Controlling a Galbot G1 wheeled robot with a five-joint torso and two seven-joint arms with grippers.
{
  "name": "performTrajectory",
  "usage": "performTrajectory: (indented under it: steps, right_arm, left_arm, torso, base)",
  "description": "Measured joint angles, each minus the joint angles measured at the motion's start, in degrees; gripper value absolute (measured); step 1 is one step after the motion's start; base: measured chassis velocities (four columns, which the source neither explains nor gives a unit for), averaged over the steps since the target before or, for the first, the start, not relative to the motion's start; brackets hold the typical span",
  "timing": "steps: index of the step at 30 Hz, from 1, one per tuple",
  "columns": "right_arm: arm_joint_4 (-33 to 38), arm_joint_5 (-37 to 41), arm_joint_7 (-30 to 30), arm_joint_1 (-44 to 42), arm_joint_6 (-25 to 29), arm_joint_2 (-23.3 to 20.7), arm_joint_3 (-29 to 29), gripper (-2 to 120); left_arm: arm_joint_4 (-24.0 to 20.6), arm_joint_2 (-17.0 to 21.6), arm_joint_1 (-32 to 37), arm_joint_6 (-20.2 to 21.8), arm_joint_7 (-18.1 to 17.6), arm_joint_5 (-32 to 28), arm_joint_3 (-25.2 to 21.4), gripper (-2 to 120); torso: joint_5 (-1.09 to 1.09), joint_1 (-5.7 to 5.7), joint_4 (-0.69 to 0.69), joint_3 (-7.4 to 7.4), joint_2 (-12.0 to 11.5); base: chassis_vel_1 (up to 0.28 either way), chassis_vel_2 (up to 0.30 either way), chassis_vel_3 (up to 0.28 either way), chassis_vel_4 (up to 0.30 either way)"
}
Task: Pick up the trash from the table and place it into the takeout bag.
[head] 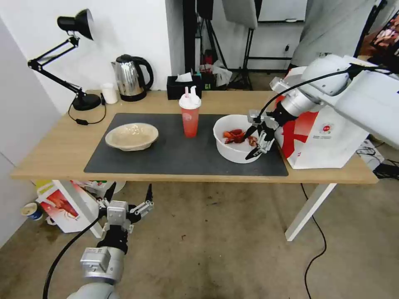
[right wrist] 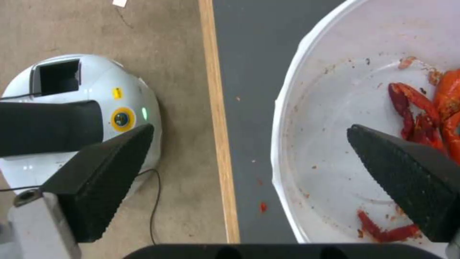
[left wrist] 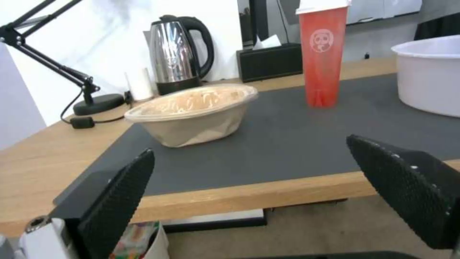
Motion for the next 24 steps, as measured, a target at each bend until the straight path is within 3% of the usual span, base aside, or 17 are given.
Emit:
performTrajectory:
  steps: [24]
  right_arm:
    - [-4.74, -4.90, -2.66, -3.68, 0.30, 4.06, 2.04, 100]
  left_arm:
    - [0.00, 0.00, 0.00, 0.00, 0.00, 0.00, 0.00, 100]
  torso:
    - [-0.01, 0.00, -0.01, 0.00, 0.00]
  base:
    - [0.000, 0.000, 0.000, 0.000]
